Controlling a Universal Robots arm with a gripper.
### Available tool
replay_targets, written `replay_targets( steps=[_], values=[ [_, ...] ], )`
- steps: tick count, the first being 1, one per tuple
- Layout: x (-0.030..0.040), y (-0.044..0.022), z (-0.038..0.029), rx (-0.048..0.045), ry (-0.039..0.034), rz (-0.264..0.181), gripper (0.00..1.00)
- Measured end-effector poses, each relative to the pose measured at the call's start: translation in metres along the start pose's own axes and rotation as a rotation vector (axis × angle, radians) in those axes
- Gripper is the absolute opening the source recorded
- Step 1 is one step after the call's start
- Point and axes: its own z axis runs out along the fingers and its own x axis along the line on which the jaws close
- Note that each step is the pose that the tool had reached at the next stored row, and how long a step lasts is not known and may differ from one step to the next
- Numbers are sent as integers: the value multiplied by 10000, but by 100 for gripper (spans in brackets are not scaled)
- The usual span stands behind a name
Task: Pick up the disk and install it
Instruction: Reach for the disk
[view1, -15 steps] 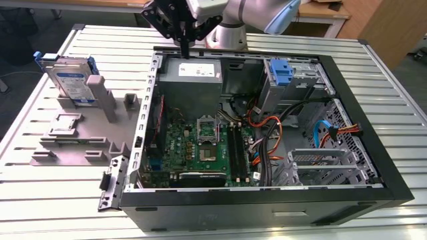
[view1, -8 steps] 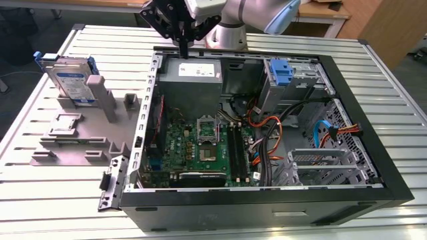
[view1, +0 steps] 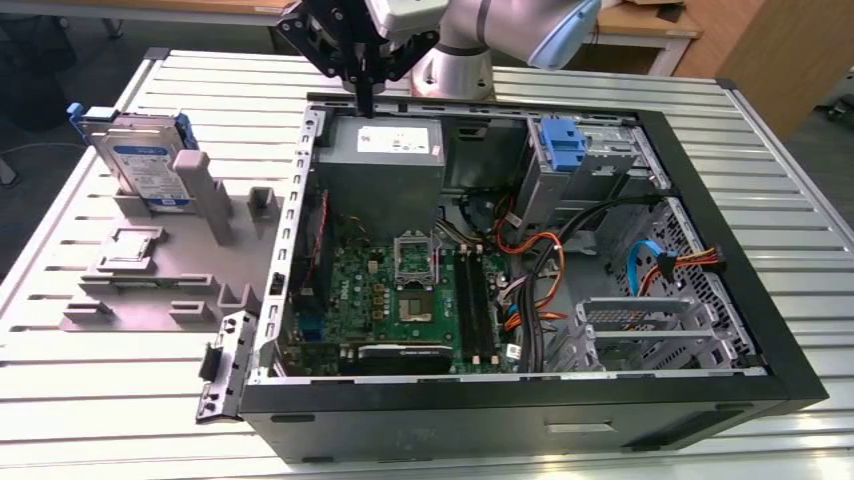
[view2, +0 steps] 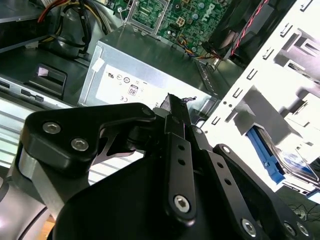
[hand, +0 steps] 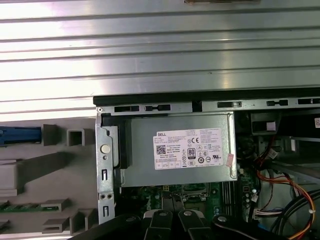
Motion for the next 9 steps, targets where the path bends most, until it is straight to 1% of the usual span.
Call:
replay_targets(
  steps=[9],
  values=[
    [24, -2, 0, 0, 0, 0, 10]
  ],
)
